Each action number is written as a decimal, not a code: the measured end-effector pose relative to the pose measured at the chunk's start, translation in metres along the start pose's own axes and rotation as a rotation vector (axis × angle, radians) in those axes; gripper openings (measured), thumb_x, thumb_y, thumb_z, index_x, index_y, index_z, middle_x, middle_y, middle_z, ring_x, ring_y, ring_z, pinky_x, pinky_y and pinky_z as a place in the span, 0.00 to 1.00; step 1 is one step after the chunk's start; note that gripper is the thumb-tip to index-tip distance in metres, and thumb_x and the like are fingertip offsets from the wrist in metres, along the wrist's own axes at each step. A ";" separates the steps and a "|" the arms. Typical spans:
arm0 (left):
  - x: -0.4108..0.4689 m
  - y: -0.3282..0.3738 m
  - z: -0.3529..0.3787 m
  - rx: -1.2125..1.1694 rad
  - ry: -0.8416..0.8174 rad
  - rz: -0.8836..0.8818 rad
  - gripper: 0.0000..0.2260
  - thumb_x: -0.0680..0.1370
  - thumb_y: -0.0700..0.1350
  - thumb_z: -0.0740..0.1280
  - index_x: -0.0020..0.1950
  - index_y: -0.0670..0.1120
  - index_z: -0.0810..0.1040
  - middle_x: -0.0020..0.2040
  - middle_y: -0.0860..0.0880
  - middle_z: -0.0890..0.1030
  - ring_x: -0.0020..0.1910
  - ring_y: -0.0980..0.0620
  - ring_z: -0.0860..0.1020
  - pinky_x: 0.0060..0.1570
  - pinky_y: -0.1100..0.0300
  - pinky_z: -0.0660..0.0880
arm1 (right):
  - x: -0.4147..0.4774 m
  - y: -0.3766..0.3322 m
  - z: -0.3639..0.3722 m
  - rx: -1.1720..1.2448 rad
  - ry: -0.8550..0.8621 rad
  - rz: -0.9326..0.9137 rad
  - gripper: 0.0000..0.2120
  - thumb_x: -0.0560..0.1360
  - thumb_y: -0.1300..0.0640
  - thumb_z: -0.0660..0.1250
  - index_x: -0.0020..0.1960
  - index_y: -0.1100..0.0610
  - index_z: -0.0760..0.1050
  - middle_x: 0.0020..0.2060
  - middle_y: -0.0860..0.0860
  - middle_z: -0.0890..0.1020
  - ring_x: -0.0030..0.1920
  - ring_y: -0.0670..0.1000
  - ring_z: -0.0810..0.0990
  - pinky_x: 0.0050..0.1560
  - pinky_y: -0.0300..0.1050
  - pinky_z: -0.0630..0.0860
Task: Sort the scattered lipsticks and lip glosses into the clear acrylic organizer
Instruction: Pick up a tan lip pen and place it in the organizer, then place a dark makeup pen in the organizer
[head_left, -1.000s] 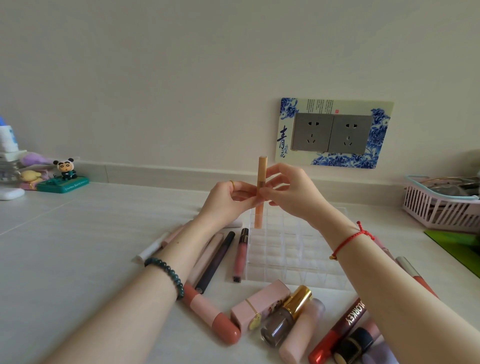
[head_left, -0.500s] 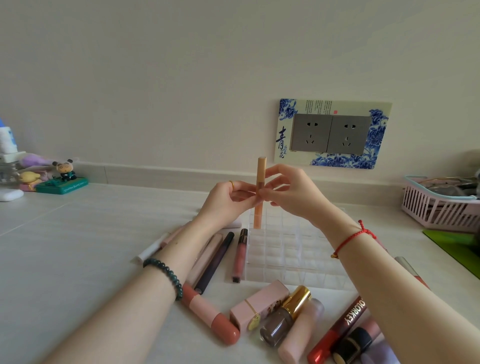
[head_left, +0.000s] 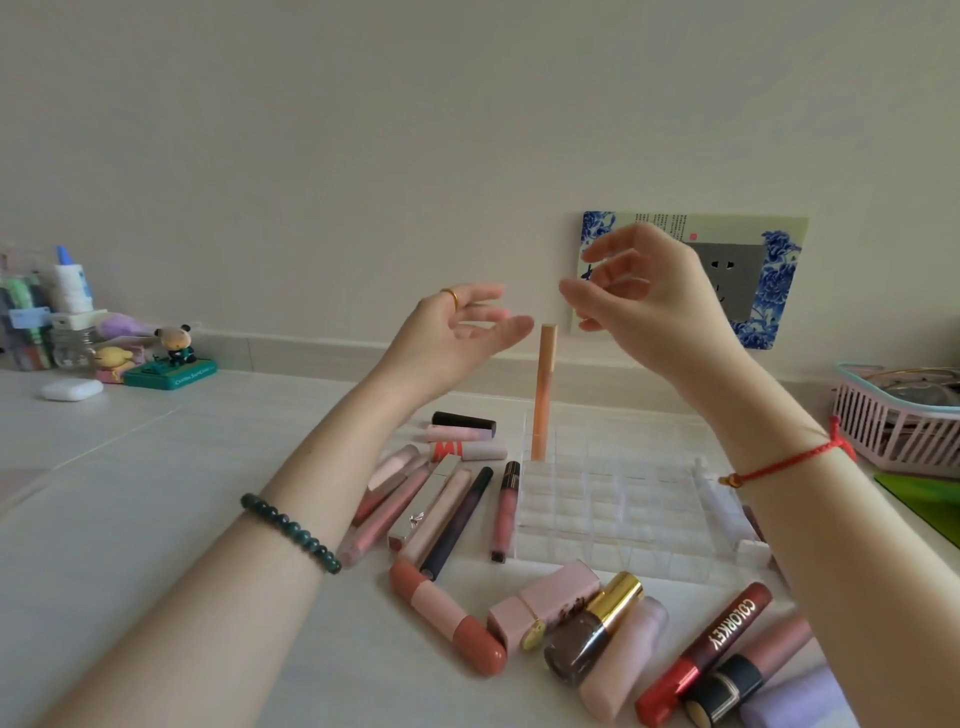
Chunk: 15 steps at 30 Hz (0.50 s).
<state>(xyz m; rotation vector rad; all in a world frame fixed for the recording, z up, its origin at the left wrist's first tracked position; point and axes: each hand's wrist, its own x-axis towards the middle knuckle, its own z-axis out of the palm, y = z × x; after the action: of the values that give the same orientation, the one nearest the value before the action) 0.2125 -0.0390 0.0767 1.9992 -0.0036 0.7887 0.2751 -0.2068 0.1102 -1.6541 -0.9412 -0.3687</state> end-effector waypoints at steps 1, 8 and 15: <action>-0.006 0.001 -0.003 0.025 -0.027 -0.003 0.24 0.69 0.57 0.69 0.62 0.52 0.72 0.51 0.58 0.78 0.45 0.68 0.78 0.41 0.79 0.70 | -0.002 -0.007 0.003 -0.003 -0.028 -0.029 0.06 0.70 0.58 0.69 0.44 0.52 0.73 0.36 0.52 0.79 0.38 0.54 0.83 0.47 0.57 0.80; -0.068 -0.031 -0.029 0.326 -0.196 -0.152 0.22 0.65 0.60 0.72 0.57 0.63 0.71 0.51 0.64 0.77 0.52 0.64 0.76 0.55 0.66 0.71 | -0.023 -0.005 0.045 -0.195 -0.382 -0.060 0.06 0.72 0.59 0.67 0.48 0.54 0.76 0.38 0.50 0.81 0.41 0.50 0.81 0.50 0.48 0.78; -0.108 -0.063 -0.035 0.460 -0.277 -0.174 0.30 0.64 0.55 0.75 0.64 0.57 0.70 0.59 0.63 0.74 0.62 0.66 0.69 0.51 0.83 0.60 | -0.038 0.026 0.082 -0.473 -0.602 -0.048 0.13 0.74 0.66 0.59 0.54 0.57 0.77 0.47 0.54 0.82 0.47 0.53 0.80 0.50 0.45 0.76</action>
<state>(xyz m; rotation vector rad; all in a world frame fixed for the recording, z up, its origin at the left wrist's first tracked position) 0.1282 -0.0102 -0.0172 2.4906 0.2036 0.4187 0.2511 -0.1471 0.0422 -2.2417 -1.4159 -0.1219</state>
